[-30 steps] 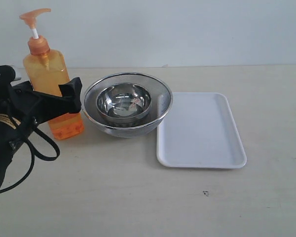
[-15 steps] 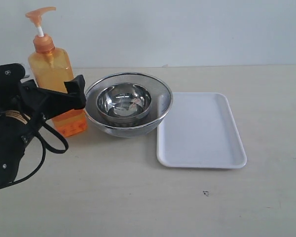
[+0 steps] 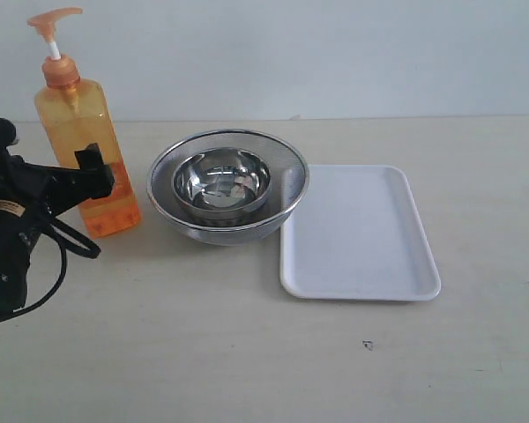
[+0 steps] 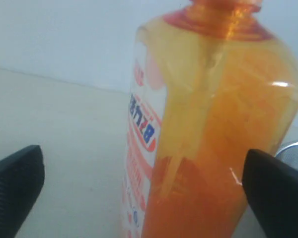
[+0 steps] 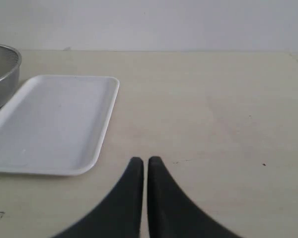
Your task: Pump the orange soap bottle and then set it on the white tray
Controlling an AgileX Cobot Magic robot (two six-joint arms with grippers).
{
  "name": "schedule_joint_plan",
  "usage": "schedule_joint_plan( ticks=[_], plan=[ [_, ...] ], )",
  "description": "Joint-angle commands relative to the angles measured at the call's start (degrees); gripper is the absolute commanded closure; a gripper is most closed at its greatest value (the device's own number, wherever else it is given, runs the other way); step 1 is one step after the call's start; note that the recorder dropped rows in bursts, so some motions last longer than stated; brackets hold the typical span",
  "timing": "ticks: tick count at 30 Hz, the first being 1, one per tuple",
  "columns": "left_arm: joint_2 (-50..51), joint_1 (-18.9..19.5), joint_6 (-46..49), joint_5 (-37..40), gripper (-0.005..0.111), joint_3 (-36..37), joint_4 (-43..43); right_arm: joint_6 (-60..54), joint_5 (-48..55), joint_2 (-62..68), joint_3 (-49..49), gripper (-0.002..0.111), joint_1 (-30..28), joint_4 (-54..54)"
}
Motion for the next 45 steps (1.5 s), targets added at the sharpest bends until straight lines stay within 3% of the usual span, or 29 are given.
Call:
schedule_joint_plan(
  ticks=[1, 9, 22, 32, 36, 39, 44, 45],
  plan=[
    [-2.0, 0.1, 2.8, 1.1, -0.003, 0.5, -2.1, -0.3, -0.2, -0.3, 0.0, 0.108, -0.3, -0.1],
    [-3.4, 0.1, -5.7, 3.4, -0.003, 0.6, 9.8, -0.3, -0.2, -0.3, 0.0, 0.108, -0.3, -0.1],
    [0.7, 0.1, -3.4, 3.2, -0.002, -6.0, 6.9, -0.3, -0.2, -0.3, 0.0, 0.108, -0.3, -0.1],
    [7.0, 0.8, 2.9, -3.3, -0.002, -11.2, 1.4, -0.3, -0.2, -0.3, 0.0, 0.108, -0.3, -0.1],
    [8.4, 1.6, 2.5, -0.4, 0.002, -13.6, 1.6, -0.3, -0.2, -0.3, 0.0, 0.108, -0.3, -0.1],
    [8.9, 2.2, 2.6, 2.6, 0.024, -14.9, 1.6, -0.3, -0.2, -0.3, 0.0, 0.108, -0.3, -0.1],
    [8.9, 2.4, 8.5, 5.3, 0.095, -14.9, 1.6, -0.3, -0.2, -0.3, 0.0, 0.108, -0.3, -0.1],
    [8.7, 2.4, 11.6, 6.3, 0.101, -14.9, 1.4, -0.3, -0.2, -0.3, 0.0, 0.108, -0.3, -0.1]
  ],
)
